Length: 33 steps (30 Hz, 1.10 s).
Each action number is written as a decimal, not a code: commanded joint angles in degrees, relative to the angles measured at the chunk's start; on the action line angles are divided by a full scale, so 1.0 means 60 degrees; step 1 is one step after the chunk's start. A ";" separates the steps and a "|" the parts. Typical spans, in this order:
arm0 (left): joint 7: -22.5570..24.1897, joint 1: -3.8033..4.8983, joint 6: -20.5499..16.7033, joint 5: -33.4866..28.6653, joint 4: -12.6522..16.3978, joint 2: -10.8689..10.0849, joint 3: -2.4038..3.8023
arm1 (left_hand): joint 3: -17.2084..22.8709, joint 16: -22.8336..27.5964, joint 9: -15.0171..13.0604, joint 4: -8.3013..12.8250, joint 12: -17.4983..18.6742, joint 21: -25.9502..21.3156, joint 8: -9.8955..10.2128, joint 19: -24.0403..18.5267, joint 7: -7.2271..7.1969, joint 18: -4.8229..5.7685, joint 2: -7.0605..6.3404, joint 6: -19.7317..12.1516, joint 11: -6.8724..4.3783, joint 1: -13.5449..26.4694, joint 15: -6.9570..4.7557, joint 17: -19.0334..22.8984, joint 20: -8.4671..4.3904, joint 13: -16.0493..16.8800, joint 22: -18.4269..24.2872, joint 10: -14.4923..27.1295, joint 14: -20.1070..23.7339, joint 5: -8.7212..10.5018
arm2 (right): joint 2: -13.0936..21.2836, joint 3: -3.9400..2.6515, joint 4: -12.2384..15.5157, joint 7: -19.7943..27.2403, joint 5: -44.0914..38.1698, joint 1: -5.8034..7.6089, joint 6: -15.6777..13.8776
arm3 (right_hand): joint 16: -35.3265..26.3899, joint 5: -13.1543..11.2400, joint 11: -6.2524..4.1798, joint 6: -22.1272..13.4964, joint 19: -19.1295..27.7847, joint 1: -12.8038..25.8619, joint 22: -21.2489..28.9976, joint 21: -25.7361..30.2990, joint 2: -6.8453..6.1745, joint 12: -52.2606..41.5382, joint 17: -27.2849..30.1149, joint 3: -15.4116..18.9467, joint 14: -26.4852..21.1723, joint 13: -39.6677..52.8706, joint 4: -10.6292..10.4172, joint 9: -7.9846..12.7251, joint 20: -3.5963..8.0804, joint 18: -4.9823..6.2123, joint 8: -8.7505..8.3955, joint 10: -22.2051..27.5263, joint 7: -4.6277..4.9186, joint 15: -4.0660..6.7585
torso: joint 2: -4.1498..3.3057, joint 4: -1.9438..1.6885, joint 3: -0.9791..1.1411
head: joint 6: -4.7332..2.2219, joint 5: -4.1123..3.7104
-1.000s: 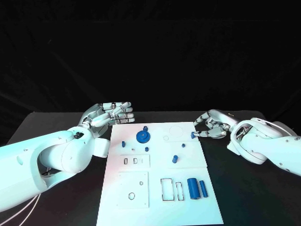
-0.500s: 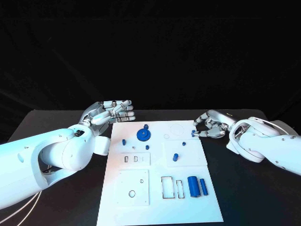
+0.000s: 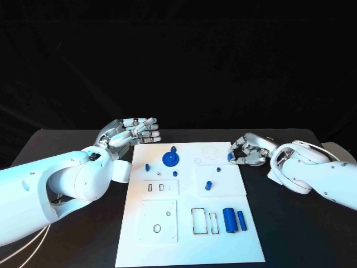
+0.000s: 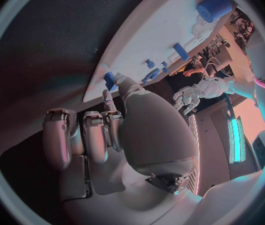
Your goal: Assemble the parts on the task board
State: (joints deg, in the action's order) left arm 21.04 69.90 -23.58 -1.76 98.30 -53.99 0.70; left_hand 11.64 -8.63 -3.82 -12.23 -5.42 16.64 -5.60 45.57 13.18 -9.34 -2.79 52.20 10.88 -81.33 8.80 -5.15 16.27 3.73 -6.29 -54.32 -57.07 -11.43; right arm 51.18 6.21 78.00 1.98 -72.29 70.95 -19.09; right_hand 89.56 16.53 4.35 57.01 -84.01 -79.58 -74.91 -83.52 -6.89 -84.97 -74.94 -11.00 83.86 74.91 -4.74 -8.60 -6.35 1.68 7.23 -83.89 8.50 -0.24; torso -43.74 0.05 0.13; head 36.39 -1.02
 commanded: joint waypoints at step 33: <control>0.0009 0.0011 0.0163 -0.0011 -0.0009 -0.0003 0.0008 | -0.0005 0.0056 0.0010 0.0067 0.0046 -0.0027 0.0035 0.0068 0.0057 -0.0190 -0.0019 0.0063 0.0021 -0.0077 -0.0016 0.0012 0.0001 -0.0008 0.0010 -0.0012 -0.0078 -0.0009 | -0.0258 -0.0002 -0.0252 -0.0162 -0.0193 -0.0069 0.0051 | 0.0036 -0.0692 -0.0495 0.1135 -0.0341 -0.0118 -0.1526 -0.0261 0.0804 -0.0210 -0.2392 -0.0574 0.0996 0.1750 0.0245 -0.0218 0.0360 -0.0005 0.0454 -0.0396 -0.0457 0.0417 | 0.0004 -0.0004 0.0011 | 0.0110 0.0029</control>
State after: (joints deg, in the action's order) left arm 20.93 69.90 -23.55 -1.76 98.14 -54.05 0.70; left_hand 11.64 -8.63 -3.82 -12.23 -5.43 16.64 -5.60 45.57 13.18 -9.35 -2.79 52.20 10.88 -81.33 8.81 -5.16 16.27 3.73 -6.30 -54.32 -57.07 -11.43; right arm 49.69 6.14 76.54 1.49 -72.63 70.63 -18.75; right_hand 89.56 12.60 1.79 62.80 -84.04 -79.85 -74.94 -84.86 -3.50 -86.02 -74.92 -14.18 84.03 74.90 -3.31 -9.07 -4.67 1.69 9.11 -83.99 6.47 1.87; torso -43.73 0.03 0.16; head 37.02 -0.86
